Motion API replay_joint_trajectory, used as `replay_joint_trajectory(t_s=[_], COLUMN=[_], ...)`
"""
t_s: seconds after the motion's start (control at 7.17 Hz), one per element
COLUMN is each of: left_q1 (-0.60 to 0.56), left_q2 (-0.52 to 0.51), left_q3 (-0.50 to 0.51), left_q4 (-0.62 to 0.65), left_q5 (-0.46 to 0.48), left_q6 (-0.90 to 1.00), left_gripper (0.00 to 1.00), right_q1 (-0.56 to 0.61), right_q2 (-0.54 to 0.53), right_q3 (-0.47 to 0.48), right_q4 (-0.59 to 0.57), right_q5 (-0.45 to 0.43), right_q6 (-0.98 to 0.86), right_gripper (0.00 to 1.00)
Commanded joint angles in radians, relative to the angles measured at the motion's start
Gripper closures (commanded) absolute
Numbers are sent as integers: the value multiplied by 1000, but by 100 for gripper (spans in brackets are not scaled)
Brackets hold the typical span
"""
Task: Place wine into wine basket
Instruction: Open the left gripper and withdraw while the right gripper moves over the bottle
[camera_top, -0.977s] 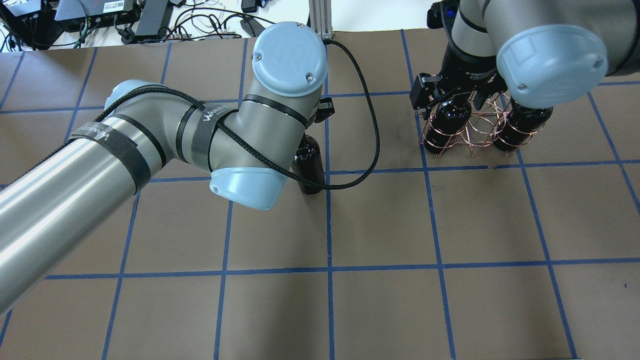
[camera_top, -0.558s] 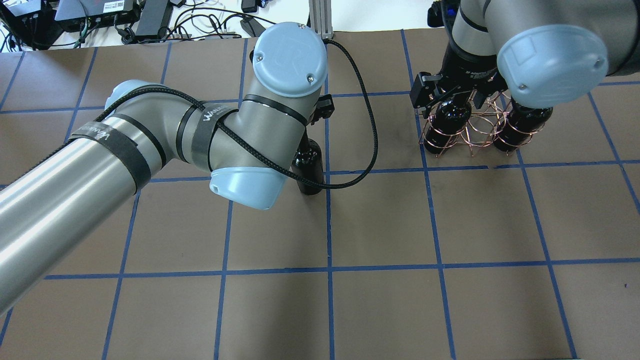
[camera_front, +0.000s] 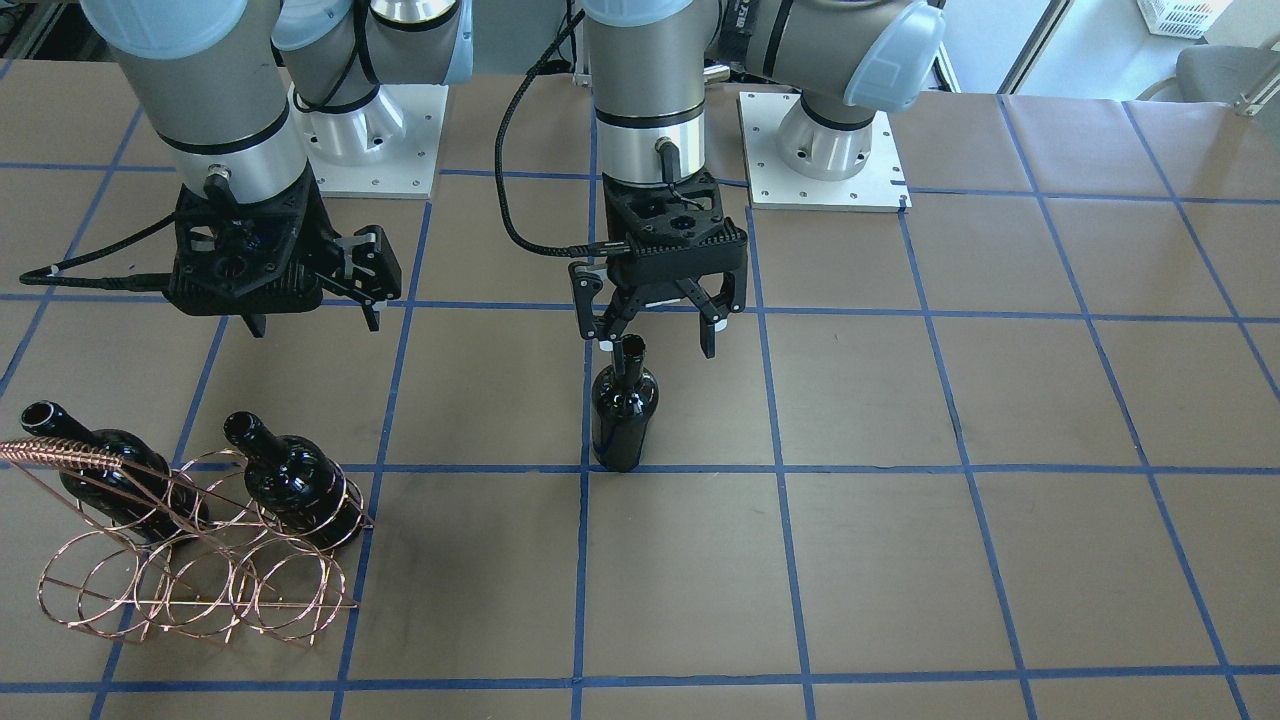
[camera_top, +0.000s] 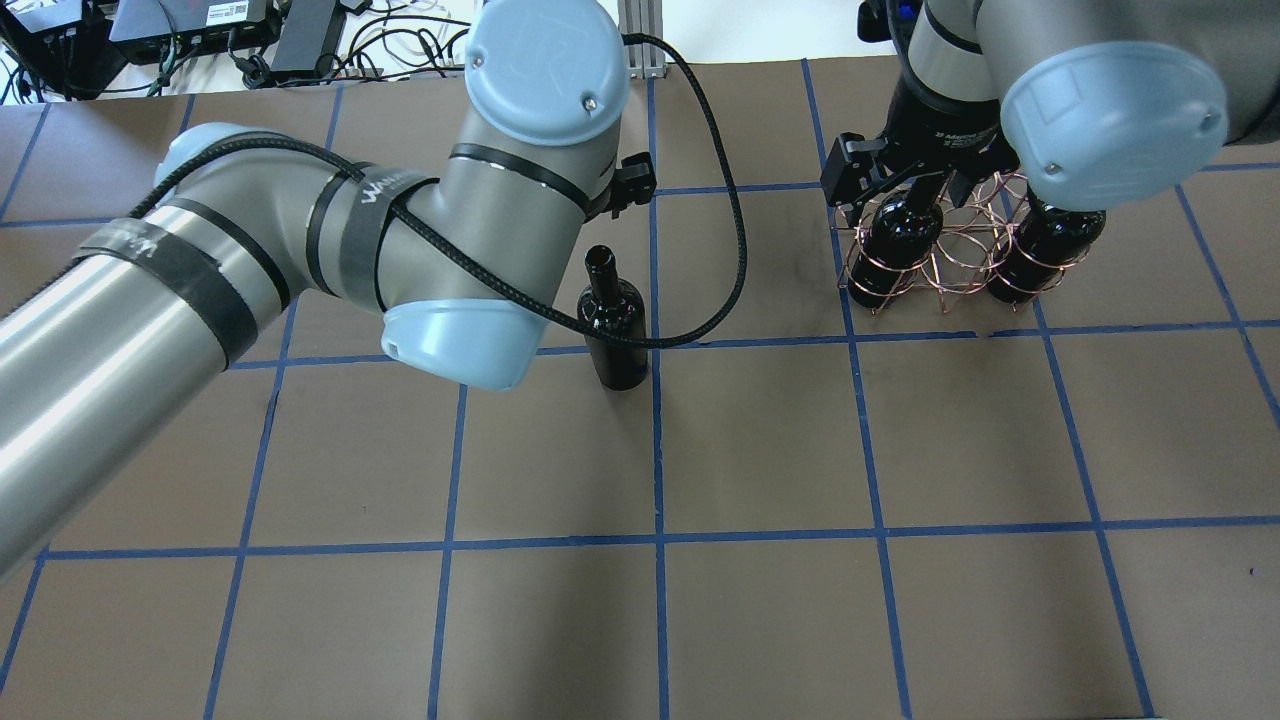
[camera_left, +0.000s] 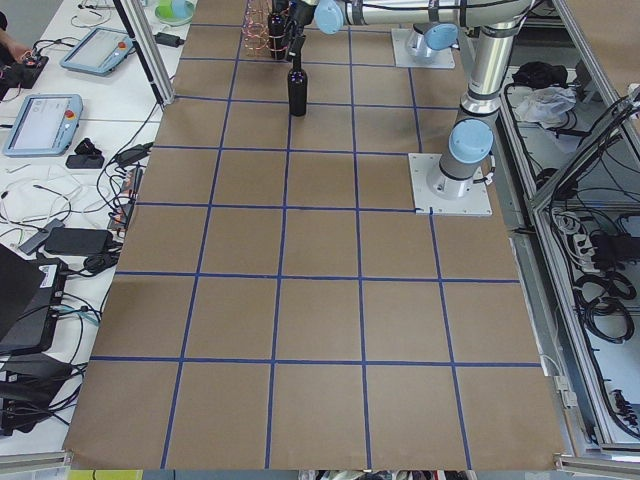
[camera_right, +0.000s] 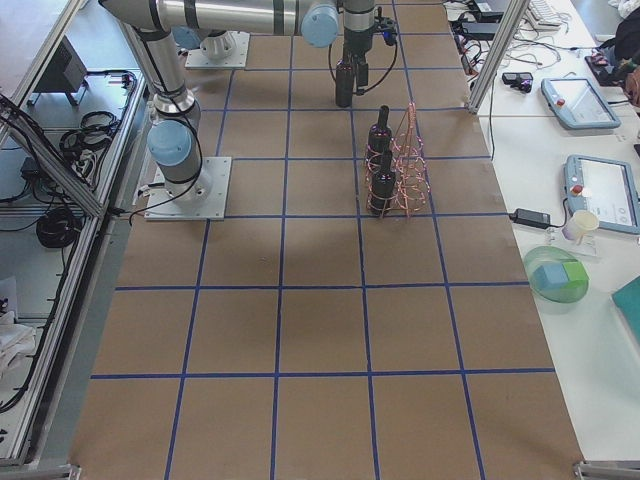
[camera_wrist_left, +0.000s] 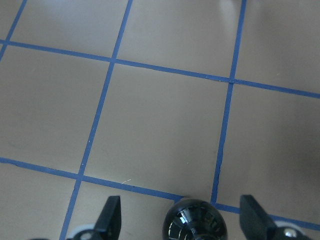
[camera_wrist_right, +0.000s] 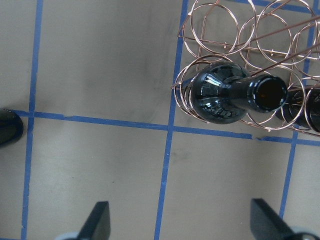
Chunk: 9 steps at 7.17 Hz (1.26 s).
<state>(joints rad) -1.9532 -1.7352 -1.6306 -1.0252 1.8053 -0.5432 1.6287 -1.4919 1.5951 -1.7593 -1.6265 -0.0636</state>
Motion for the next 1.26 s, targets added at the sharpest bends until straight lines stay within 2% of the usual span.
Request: replay_joint_trajectory(t_s=[0.0,0.14,0.28,0.42,0.7,0.84,0.98,1.12], left_q1=[159,286,389,426,442,457,461,459], left_q2=[31,57,83,112,144,146,146,147], left_q3=[157,205,225,226,224,210,193,192], left_q4=[-312,-446,-540,-599,-642,-648,-648,-644], left_q5=[-139,-227,-251,-251,-251,-253,-256,-256], left_q6=[230,384,557,656,713,759,760,755], left_gripper=[15,16,16,16,16,15,12,0], right_q1=[39,81,123,169,307,345,368,391], right_q2=[1,7,18,33,128,169,189,196], right_q3=[-20,-23,-27,-35,-136,-165,-171,-181], right_q4=[-8,-8,-12,-38,-40,-40,-48,-48], right_q5=[8,-3,10,22,23,25,25,36], right_q6=[90,155,206,261,458,484,522,548], right_gripper=[0,0,0,0,0,0,0,0])
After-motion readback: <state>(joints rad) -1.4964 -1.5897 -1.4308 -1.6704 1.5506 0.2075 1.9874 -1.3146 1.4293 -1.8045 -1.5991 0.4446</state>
